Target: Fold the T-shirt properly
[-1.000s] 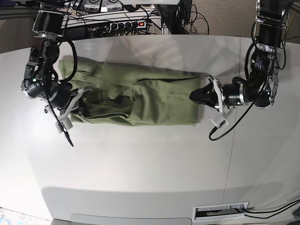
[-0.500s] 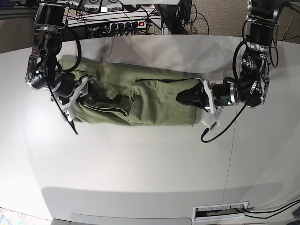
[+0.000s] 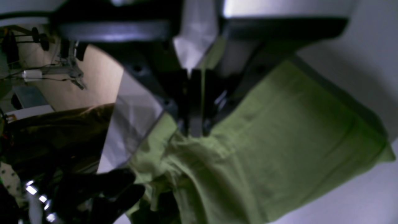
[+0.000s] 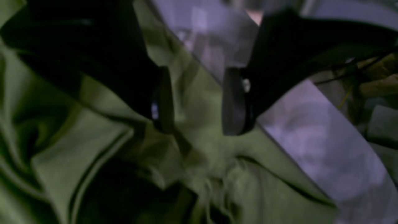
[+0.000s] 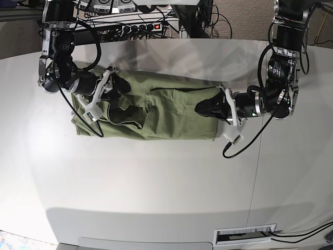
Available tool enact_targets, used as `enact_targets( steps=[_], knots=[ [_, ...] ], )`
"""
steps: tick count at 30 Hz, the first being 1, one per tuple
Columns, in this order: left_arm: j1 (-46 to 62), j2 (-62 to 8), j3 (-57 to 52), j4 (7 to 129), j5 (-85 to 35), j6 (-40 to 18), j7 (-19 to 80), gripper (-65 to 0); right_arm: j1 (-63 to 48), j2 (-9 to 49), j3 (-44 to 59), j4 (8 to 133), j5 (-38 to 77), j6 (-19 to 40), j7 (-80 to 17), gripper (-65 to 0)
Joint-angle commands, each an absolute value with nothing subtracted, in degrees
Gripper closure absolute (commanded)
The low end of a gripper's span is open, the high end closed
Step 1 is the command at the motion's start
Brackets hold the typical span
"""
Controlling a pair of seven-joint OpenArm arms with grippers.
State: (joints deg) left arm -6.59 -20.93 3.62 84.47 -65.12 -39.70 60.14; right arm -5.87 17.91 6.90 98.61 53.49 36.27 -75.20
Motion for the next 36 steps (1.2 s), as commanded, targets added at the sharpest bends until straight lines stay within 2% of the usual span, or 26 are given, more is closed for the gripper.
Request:
enact_targets(
  steps=[1,11,20,23,29,36],
  knots=[
    [-7.77,-21.08,3.16,85.38,-66.65,-40.00,59.11,0.0,-5.08,18.37,7.18,100.22,56.38,36.71,-75.29,-27.0],
    [-7.75,-20.78,3.25,85.38,-67.09,-40.00,60.05,0.0,-5.08,13.02,10.66,109.84,54.08,37.28,-73.41,-27.0],
    [-7.31,-18.76,3.27,85.38,-63.75,-40.00,60.16,0.0,-5.08,13.37,28.27,109.82,56.14,37.12,-72.31,-27.0],
    [-7.31,-16.78,3.27,85.36,-55.20,-40.00,56.36,0.0,-5.65,15.27,31.83,109.82,56.12,37.15,-72.31,-27.0],
    [-7.42,-15.53,3.27,85.27,-40.77,-38.30,49.69,0.0,-8.62,21.37,32.36,109.82,54.74,37.15,-72.16,-27.0],
    [-7.44,-14.70,3.27,78.56,-34.52,-36.88,47.05,0.0,-8.86,25.61,32.36,109.78,51.29,37.08,-70.57,-27.0]
  ],
)
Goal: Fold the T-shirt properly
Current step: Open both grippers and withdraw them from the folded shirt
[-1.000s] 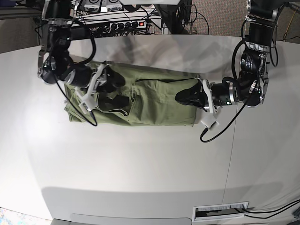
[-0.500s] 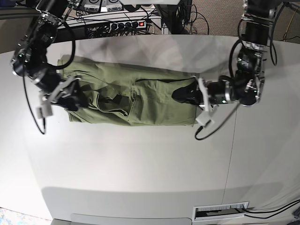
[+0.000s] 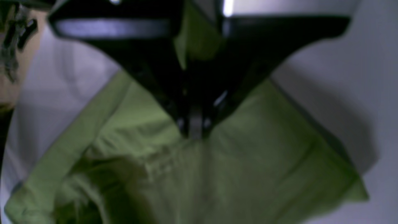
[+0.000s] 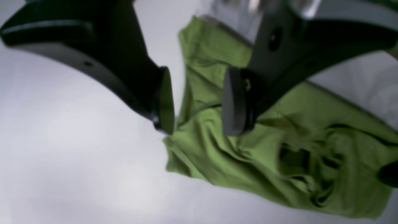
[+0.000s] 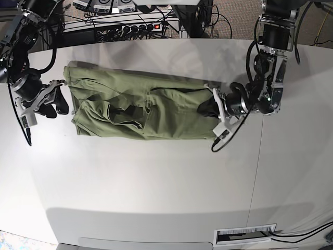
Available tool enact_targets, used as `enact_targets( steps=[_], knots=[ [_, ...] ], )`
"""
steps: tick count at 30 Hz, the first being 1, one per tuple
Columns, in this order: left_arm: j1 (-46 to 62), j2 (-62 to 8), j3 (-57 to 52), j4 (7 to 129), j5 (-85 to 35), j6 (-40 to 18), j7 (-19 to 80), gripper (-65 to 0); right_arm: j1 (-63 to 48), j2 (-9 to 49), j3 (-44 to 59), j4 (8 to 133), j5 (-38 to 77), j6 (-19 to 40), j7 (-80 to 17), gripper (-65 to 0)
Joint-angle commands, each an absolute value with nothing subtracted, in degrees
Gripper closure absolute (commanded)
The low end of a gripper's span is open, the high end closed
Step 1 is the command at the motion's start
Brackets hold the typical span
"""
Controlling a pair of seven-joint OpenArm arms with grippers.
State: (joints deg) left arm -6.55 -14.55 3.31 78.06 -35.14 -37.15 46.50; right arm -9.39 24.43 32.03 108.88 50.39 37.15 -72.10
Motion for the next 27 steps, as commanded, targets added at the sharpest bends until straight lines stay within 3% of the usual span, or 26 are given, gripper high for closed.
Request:
enact_targets(
  steps=[1,10,20,27],
  knots=[
    [-7.44,-14.61,3.27,77.56,-33.71,-36.86,46.61,0.0,-8.88,25.56,32.36,109.75,50.59,37.06,-69.87,-27.0],
    [-6.46,-17.54,3.27,74.94,-30.17,-36.86,46.37,0.0,-6.94,25.52,32.36,98.10,53.69,36.99,-68.40,-27.0],
    [-3.62,-24.34,3.25,74.94,-29.26,-36.88,43.62,0.0,1.10,23.94,31.88,85.67,60.66,37.08,-73.32,-27.0],
    [-3.51,-24.27,3.25,74.94,-31.97,-37.12,43.64,0.0,5.04,23.29,25.50,76.95,63.13,37.08,-74.15,-27.0]
  ],
)
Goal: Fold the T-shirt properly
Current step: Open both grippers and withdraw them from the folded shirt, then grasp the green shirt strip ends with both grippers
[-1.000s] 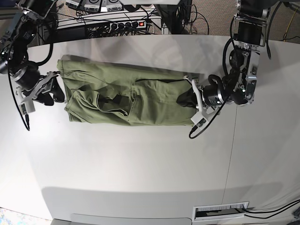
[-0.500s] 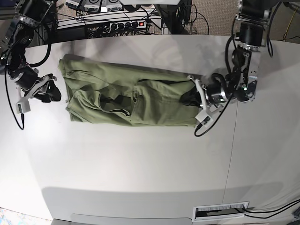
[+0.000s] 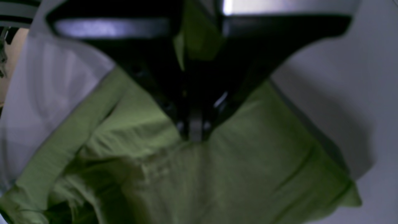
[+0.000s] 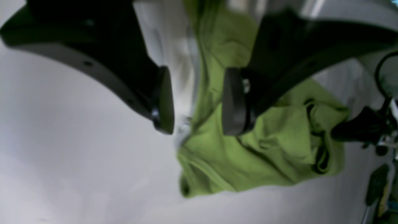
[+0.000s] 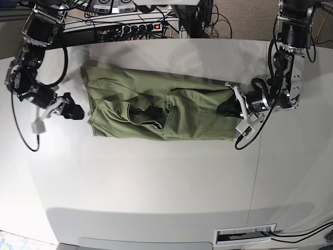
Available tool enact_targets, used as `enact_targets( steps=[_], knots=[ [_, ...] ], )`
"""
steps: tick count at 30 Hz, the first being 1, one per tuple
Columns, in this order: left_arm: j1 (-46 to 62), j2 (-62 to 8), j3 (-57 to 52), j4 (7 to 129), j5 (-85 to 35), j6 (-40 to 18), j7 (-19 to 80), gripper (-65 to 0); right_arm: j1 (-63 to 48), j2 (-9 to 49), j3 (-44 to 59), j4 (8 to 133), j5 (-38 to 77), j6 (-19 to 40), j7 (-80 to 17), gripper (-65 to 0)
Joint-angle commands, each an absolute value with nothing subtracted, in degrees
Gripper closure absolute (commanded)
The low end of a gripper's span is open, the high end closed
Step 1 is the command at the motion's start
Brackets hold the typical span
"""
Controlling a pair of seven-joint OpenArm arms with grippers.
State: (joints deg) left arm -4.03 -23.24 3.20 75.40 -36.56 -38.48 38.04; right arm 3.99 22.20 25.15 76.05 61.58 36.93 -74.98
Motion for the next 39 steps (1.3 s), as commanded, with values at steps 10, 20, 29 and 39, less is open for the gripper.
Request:
enact_targets(
  steps=[10,20,29,39],
  knots=[
    [-3.49,-24.29,3.25,74.94,-32.01,-37.34,44.07,0.0,8.64,22.39,21.74,71.55,60.10,37.06,-74.15,-27.0],
    [-3.49,-24.29,3.25,74.94,-32.18,-37.36,43.88,0.0,8.38,22.26,21.74,71.50,58.39,37.04,-73.97,-27.0],
    [-3.49,-24.27,3.25,74.94,-32.16,-37.52,43.88,0.0,8.25,19.09,21.89,71.53,55.86,37.21,-74.30,-27.0],
    [-3.49,-24.01,3.25,74.94,-32.18,-37.54,43.46,0.0,7.92,14.66,22.83,71.50,51.35,37.08,-74.13,-27.0]
  ],
)
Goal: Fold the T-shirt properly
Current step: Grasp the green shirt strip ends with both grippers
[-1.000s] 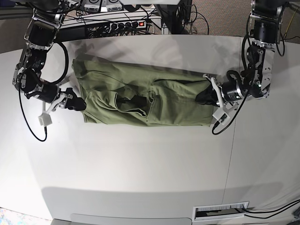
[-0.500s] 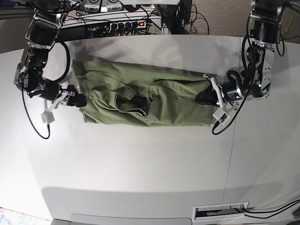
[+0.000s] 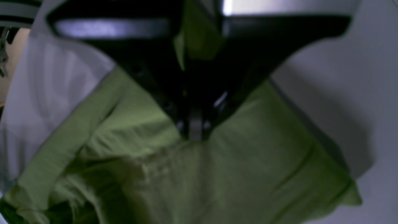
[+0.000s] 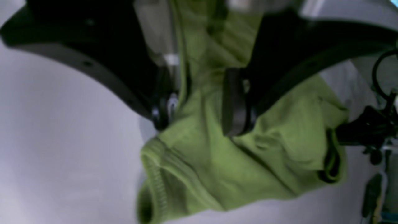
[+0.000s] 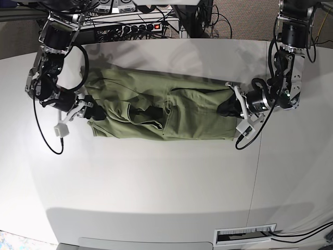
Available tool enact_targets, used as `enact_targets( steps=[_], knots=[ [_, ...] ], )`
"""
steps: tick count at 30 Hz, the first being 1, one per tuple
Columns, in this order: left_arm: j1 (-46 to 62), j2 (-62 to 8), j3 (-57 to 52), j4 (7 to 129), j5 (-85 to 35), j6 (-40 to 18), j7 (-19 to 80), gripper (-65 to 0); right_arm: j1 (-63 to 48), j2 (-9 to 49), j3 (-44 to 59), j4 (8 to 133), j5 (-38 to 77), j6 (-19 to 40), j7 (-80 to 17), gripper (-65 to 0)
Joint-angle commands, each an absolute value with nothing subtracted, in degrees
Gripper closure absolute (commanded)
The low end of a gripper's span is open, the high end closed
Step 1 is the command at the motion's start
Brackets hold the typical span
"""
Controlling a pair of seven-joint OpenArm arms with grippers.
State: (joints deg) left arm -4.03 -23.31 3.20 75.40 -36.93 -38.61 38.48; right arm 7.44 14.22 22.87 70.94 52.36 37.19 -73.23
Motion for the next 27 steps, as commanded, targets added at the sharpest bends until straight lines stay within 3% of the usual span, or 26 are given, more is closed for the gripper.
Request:
enact_targets(
  steps=[1,7,13,27],
  knots=[
    [-3.49,-23.83,3.25,74.94,-32.18,-37.54,43.48,0.0,7.92,13.93,22.83,71.50,51.31,37.10,-74.08,-27.0],
    [-3.49,-23.51,3.27,74.94,-32.18,-37.58,43.55,0.0,7.92,10.92,22.83,71.50,50.46,37.06,-74.17,-27.0],
    [-3.51,-23.51,3.25,74.94,-32.18,-37.56,43.48,0.0,7.92,11.14,22.83,71.50,50.52,37.04,-80.00,-27.0],
    [-3.51,-23.51,3.25,74.94,-32.16,-39.70,43.46,0.0,7.29,13.80,22.83,71.53,54.17,37.01,-80.00,-26.9]
  ],
)
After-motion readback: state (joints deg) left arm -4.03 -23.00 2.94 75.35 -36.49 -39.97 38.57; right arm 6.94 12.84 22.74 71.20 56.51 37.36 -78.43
